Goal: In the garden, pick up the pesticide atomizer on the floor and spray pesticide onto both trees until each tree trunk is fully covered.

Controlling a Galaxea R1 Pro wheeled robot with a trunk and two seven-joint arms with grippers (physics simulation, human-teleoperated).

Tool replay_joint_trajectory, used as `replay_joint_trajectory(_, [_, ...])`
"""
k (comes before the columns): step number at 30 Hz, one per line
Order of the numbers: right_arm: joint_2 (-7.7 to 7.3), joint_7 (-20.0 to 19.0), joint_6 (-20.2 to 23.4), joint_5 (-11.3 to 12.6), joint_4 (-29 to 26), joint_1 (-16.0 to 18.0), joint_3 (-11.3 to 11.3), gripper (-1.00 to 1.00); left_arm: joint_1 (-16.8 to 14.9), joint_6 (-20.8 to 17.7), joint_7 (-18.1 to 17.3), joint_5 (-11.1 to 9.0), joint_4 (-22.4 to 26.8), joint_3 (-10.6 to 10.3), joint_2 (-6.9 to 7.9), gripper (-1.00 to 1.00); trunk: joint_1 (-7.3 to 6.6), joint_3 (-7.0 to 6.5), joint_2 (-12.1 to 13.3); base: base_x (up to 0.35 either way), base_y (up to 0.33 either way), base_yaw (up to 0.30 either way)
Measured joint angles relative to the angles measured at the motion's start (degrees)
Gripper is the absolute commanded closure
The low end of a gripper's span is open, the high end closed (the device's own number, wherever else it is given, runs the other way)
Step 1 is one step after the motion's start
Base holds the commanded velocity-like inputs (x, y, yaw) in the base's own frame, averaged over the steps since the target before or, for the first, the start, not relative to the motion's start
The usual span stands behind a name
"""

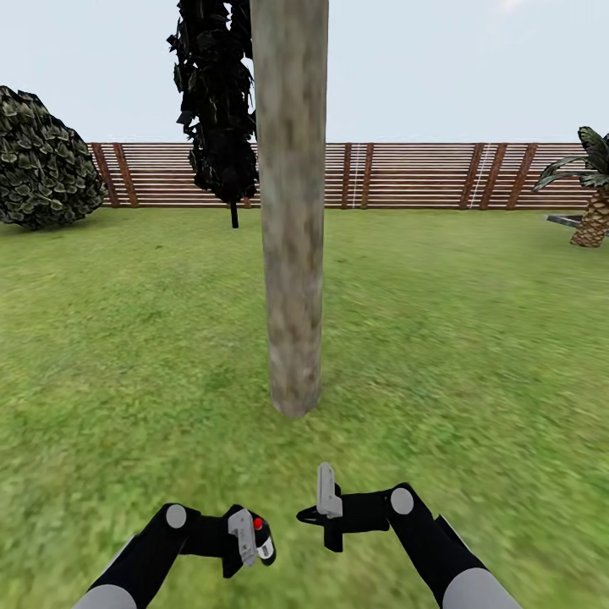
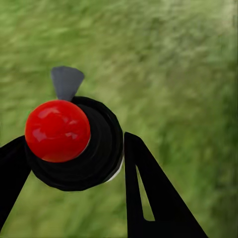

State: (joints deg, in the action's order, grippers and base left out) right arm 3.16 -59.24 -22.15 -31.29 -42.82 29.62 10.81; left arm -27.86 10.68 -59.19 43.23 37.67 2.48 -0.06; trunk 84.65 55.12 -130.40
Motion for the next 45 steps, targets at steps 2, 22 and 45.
replay_joint_trajectory(2, [0.00,0.0,0.0,0.0,0.0,0.0,0.0,1.00,0.0,0.0,0.0,-0.2,0.0,0.0,-0.01,1.00,0.00,0.00,0.0,0.000,0.000,0.000])
replay_joint_trajectory(22, [0.00,0.0,0.0,-0.1,-0.1,0.0,0.0,1.00,-0.1,2.7,-6.9,-4.5,0.1,0.0,-1.29,1.00,0.00,0.00,0.0,0.000,0.000,0.000])
replay_joint_trajectory(45, [0.01,0.1,0.0,0.0,-0.2,0.0,0.0,1.00,0.0,3.4,-6.9,-6.1,0.1,0.1,-3.08,1.00,0.00,0.00,0.0,0.000,0.000,0.000])
